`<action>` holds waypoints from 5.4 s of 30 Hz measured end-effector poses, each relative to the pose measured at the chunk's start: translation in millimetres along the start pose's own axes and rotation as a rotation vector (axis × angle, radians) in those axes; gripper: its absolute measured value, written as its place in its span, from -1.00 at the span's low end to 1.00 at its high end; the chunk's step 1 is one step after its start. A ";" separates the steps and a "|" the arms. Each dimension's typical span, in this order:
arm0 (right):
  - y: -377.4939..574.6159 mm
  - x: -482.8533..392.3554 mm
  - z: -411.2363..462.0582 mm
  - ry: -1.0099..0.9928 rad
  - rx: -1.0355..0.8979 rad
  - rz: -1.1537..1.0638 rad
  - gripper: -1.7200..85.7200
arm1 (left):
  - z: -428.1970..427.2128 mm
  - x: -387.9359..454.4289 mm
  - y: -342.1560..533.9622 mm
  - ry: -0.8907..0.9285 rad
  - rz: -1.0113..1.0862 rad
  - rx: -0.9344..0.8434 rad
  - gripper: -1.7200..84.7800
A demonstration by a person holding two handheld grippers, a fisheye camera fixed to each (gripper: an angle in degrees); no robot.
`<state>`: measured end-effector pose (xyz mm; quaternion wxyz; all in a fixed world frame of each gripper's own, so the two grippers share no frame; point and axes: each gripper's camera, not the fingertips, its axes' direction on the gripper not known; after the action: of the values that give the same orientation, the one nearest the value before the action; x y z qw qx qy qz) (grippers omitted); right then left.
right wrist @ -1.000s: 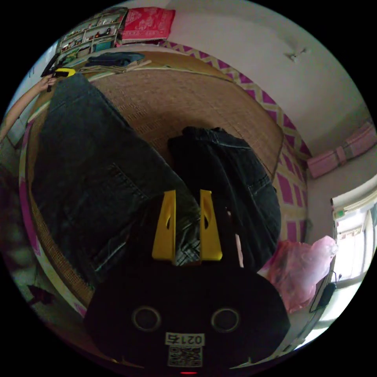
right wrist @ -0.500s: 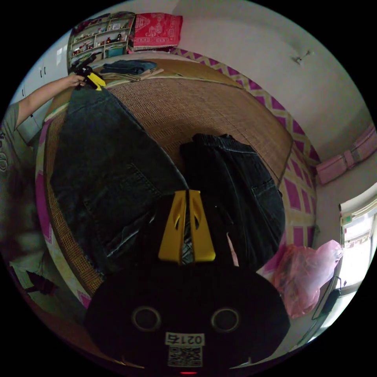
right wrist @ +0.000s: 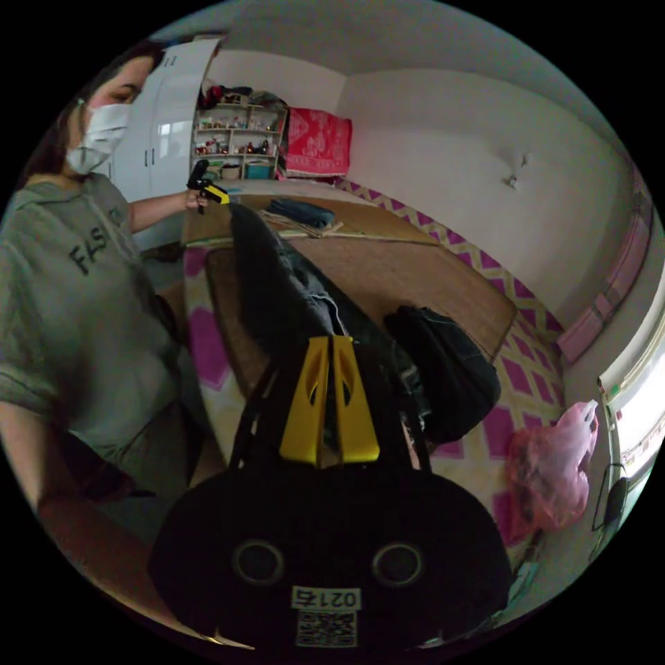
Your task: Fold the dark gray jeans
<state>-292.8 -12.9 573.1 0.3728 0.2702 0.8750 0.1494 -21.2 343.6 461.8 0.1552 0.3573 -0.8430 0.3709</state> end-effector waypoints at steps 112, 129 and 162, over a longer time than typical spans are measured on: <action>184.7 93.8 -50.1 -0.269 0.470 1.293 -0.92 | -194.9 -94.3 96.8 -0.184 -1.054 0.243 -0.98; 72.0 194.8 188.0 -0.092 0.126 1.198 -0.78 | -22.3 -242.9 36.5 -0.401 -1.010 -0.014 -0.97; -25.5 -80.7 381.3 -0.035 -0.290 0.551 -0.93 | 110.4 -175.9 116.7 -0.241 -1.559 0.225 -0.75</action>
<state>24.1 -57.8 349.2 0.3679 0.4435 0.7319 0.3636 18.0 402.8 234.4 0.2409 0.8953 -0.3187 0.1973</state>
